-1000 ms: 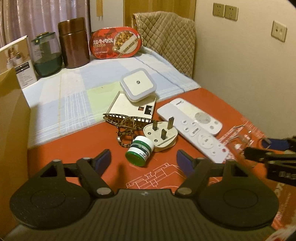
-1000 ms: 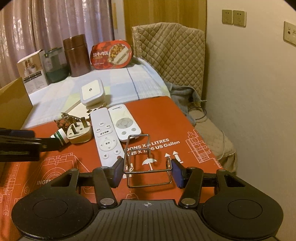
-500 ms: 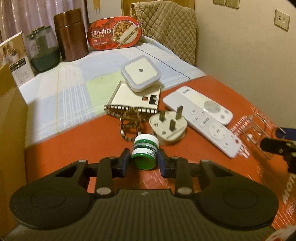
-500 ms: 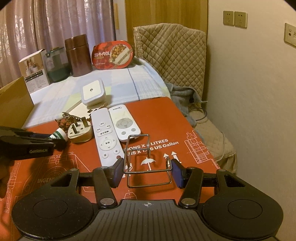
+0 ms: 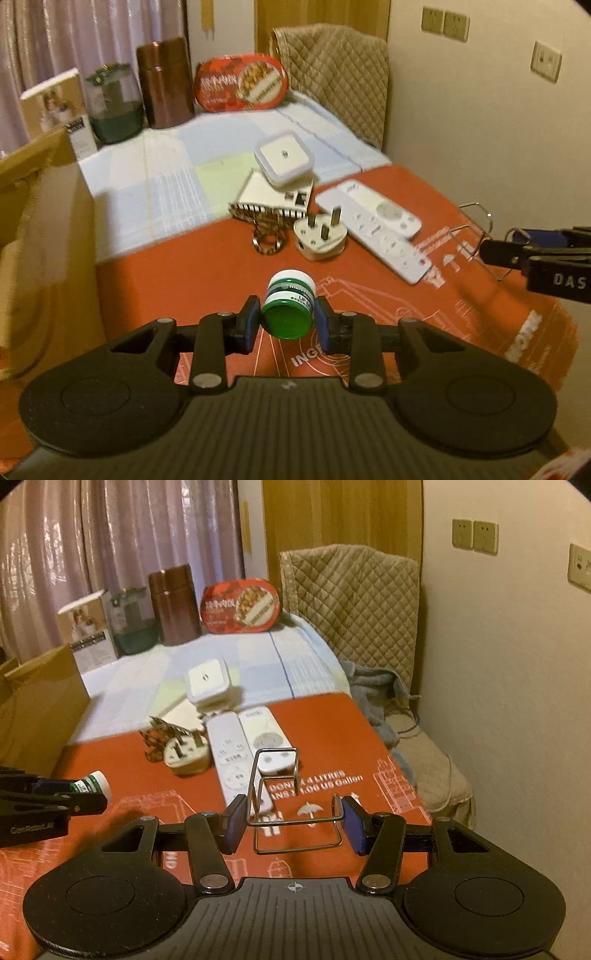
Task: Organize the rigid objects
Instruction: 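Carry both items over the cardboard box and open the left tool to drop the bottle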
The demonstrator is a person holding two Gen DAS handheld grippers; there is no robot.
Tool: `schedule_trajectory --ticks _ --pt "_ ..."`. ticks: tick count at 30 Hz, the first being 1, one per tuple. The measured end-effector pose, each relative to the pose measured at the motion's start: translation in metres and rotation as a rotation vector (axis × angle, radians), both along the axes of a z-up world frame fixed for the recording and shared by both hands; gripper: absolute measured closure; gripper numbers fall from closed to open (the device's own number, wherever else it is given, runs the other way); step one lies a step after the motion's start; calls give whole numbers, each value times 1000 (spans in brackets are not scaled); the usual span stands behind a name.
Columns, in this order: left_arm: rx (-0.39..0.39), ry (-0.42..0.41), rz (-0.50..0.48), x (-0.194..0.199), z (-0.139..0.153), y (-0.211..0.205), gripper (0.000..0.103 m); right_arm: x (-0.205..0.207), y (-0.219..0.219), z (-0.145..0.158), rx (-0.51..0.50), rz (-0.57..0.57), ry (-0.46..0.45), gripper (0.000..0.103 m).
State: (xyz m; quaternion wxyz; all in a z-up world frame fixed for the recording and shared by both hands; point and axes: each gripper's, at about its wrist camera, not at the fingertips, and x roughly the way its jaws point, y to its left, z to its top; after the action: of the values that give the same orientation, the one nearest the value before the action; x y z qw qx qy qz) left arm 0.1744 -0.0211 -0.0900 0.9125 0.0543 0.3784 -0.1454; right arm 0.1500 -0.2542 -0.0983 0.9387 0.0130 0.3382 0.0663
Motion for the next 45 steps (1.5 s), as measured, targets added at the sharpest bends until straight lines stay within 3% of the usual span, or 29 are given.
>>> schedule_trajectory --ticks 12,23,35,45 --pt "-25 -101 102 -39 76 34 76 -18 45 73 47 142 -106 52" --pt "-1 -169 215 -69 117 92 76 -28 119 123 80 313 -168 52" --pt "87 -170 346 -75 128 192 76 -12 216 117 116 499 -108 52" --pt "107 -110 403 -59 108 261 76 12 271 93 115 576 -39 52"
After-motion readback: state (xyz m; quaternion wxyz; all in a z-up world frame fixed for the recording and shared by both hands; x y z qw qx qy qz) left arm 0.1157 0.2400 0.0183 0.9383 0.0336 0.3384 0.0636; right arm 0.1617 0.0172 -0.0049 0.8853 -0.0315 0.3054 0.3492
